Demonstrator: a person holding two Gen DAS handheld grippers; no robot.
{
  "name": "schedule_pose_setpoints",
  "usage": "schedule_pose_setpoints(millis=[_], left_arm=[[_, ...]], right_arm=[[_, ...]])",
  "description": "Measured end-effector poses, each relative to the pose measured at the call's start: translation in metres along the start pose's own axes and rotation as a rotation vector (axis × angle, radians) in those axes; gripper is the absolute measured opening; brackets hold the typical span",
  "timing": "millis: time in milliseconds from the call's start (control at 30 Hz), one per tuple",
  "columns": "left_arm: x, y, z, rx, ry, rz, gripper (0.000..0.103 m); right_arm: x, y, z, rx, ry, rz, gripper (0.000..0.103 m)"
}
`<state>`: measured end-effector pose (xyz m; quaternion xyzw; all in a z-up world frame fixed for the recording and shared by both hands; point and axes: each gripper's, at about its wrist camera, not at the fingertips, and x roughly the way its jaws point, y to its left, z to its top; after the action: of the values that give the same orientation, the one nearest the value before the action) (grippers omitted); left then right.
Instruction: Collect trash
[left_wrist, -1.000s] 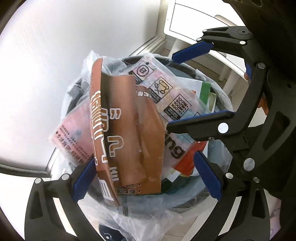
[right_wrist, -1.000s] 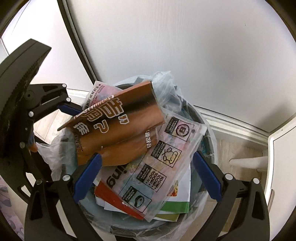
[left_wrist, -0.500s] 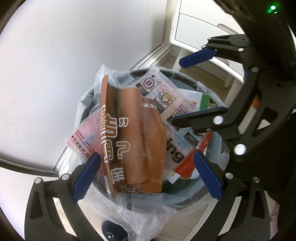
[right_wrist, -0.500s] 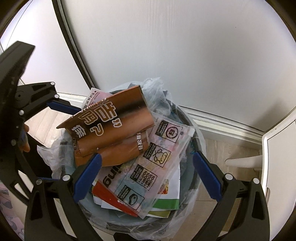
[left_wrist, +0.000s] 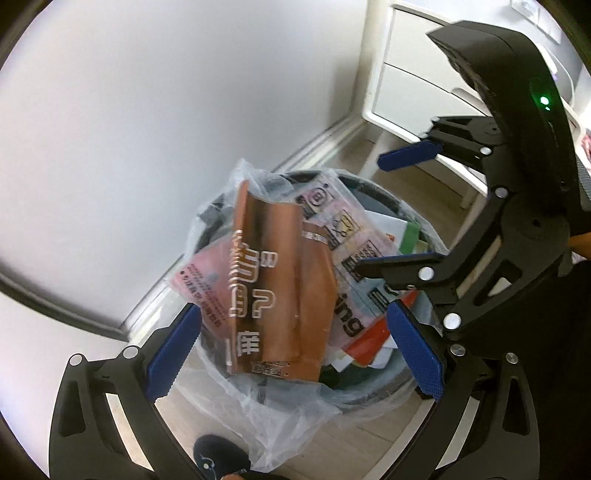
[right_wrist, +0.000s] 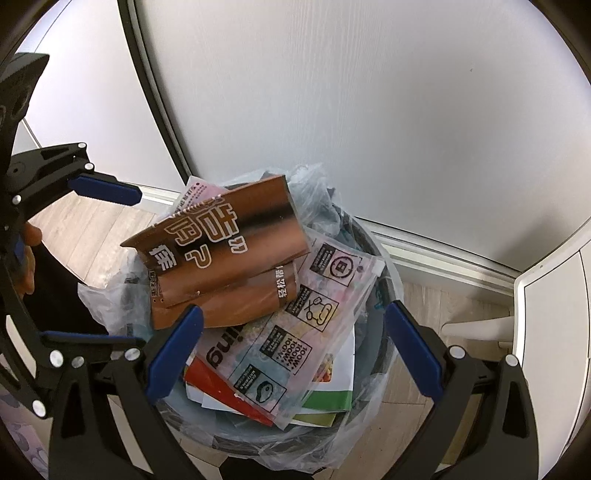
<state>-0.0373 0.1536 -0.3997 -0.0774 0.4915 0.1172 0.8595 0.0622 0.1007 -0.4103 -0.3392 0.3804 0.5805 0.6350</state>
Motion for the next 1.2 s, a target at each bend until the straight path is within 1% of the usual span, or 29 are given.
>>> schedule_pose_setpoints(millis=[133, 333, 467, 633, 733, 800, 933, 1133, 1200], left_arm=[[0.003, 0.006, -0.002, -0.049, 0.019, 0.045, 0.097], [0.005, 0.009, -0.004, -0.101, 0.022, 0.038, 0.097], [0.005, 0.007, -0.004, -0.098, 0.018, 0.029, 0.097], [0.01, 0.007, -0.005, -0.11, 0.031, 0.047, 0.097], [0.012, 0.009, -0.006, -0.132, 0.045, 0.074, 0.097], [0.013, 0.011, -0.007, -0.151, 0.057, 0.068, 0.097], [0.015, 0.012, -0.007, -0.145, 0.055, 0.085, 0.097], [0.027, 0.013, -0.009, -0.151, 0.112, 0.086, 0.097], [0.028, 0.013, -0.009, -0.14, 0.111, 0.095, 0.097]], right_arm=[[0.0, 0.002, 0.0, -0.007, -0.004, 0.002, 0.096], [-0.001, 0.0, 0.0, 0.009, -0.006, -0.001, 0.096], [-0.001, -0.002, -0.001, 0.014, -0.009, -0.004, 0.096], [0.0, 0.0, -0.001, -0.003, -0.004, -0.005, 0.096], [0.002, 0.002, 0.0, -0.004, -0.002, -0.006, 0.096], [0.002, 0.002, 0.0, -0.003, -0.003, -0.007, 0.096], [0.004, 0.002, 0.001, 0.0, -0.003, -0.008, 0.096], [0.005, 0.001, 0.002, 0.003, -0.001, -0.007, 0.096], [0.005, 0.001, 0.002, 0.003, 0.001, -0.007, 0.096]])
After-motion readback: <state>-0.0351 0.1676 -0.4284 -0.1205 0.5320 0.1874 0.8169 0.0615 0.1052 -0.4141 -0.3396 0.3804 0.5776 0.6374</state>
